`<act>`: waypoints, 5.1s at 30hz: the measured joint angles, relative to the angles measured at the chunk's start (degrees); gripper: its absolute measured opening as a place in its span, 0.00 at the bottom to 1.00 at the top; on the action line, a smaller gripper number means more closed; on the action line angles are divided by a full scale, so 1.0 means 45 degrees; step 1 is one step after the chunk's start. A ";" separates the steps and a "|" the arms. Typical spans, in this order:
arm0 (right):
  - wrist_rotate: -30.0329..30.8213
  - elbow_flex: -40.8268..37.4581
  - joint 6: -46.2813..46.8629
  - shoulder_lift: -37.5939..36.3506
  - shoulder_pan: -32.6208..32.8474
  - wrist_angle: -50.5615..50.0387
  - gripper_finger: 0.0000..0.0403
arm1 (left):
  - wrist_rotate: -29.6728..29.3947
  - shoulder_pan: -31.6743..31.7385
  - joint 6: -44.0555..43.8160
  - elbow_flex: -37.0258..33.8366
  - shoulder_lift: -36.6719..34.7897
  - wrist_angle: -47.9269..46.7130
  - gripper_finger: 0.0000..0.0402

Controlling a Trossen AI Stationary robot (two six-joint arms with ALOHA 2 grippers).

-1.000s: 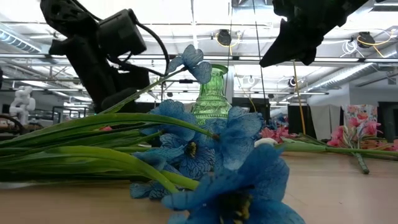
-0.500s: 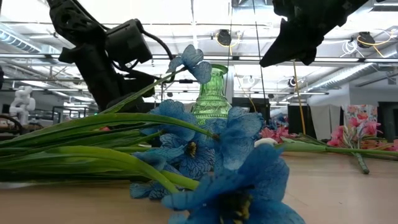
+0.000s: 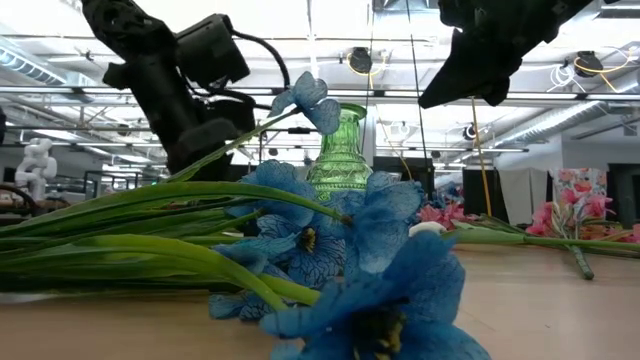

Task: Sort flowers into vase by color
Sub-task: Put the top left blue flowers into the yellow vase

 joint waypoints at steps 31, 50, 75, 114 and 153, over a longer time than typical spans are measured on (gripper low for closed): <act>0.0010 0.0000 0.0412 0.0000 0.0043 0.0109 0.00 | -0.1861 -0.0910 0.1011 0.0041 -0.5597 -0.0798 0.07; 0.0078 0.0005 0.0304 0.0000 0.0043 0.1029 0.00 | -0.2528 -0.2194 0.3604 0.0041 -0.5992 0.3663 0.07; 0.0108 0.0010 -0.0407 0.0954 0.0043 0.1792 0.00 | -0.2547 -0.3769 0.5538 0.0046 -0.5257 0.9327 0.07; -0.0039 0.0005 -0.4816 0.1054 -0.0210 0.8974 0.10 | -0.1581 -0.3376 0.7558 0.0046 -0.5117 1.0903 0.07; -0.3002 0.0005 -0.7937 0.2633 -0.0297 1.4654 0.82 | -0.0274 -0.3351 0.7669 0.0041 -0.1812 1.3136 0.07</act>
